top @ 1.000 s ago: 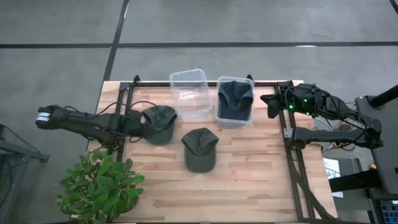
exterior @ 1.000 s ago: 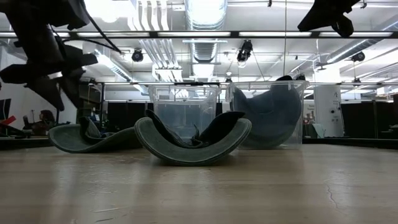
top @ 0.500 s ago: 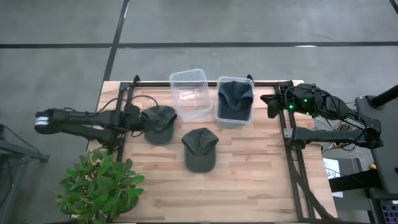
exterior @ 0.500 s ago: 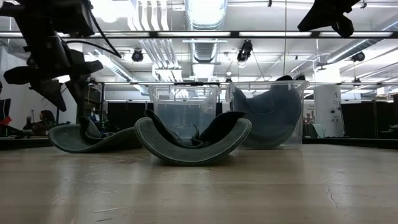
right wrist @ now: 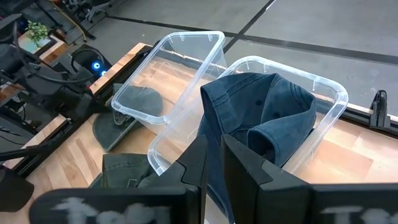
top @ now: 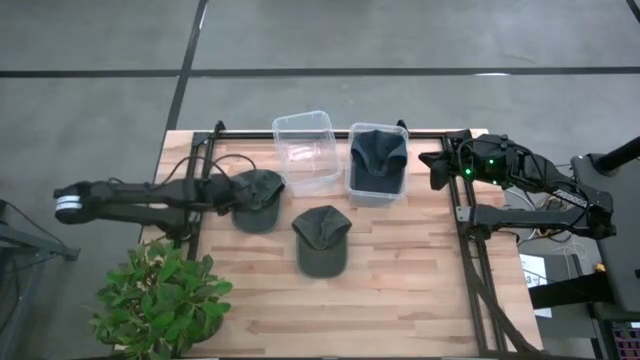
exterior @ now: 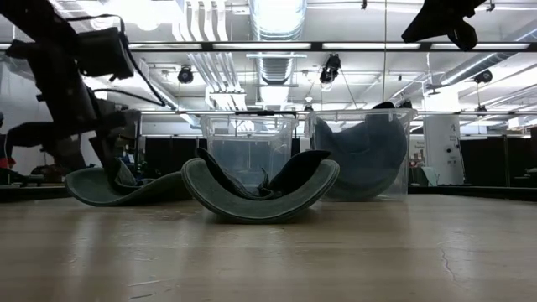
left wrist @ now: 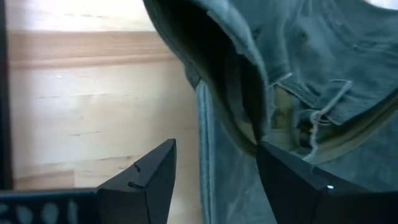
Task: Pick & Place hat
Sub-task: Put the top gray cap into the left transparent bin
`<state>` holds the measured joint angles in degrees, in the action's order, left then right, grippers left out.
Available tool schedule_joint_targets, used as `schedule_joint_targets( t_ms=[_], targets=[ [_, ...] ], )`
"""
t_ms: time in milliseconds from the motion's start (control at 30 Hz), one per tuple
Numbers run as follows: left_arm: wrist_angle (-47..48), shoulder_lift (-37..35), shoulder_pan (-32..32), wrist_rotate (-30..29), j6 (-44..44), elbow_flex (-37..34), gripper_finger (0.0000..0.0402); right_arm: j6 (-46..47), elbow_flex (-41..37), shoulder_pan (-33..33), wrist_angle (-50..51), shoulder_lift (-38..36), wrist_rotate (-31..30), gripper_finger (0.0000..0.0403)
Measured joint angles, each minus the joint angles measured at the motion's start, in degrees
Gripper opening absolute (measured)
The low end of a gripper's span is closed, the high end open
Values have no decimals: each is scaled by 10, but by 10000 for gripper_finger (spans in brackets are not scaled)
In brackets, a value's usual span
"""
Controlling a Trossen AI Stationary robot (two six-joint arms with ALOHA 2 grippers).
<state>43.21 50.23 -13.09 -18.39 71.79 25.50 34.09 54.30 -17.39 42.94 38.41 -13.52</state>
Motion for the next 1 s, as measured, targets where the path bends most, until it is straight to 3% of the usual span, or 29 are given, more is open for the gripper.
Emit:
schedule_joint_targets(
  t_ms=[333, 667, 800, 1000],
  targets=[
    [-97, 0, -11, 40, -12, -66, 213, 4, 0, 0, 0, 0, 0, 43],
    [-137, 0, -11, 40, -26, -70, 205, 15, 0, 0, 0, 0, 0, 43],
    [-137, 0, -11, 44, -14, -70, 157, 15, 0, 0, 0, 0, 0, 43],
    [-143, -1, -11, 49, -7, -69, 20, 15, 0, 0, 0, 0, 0, 43]
  ],
)
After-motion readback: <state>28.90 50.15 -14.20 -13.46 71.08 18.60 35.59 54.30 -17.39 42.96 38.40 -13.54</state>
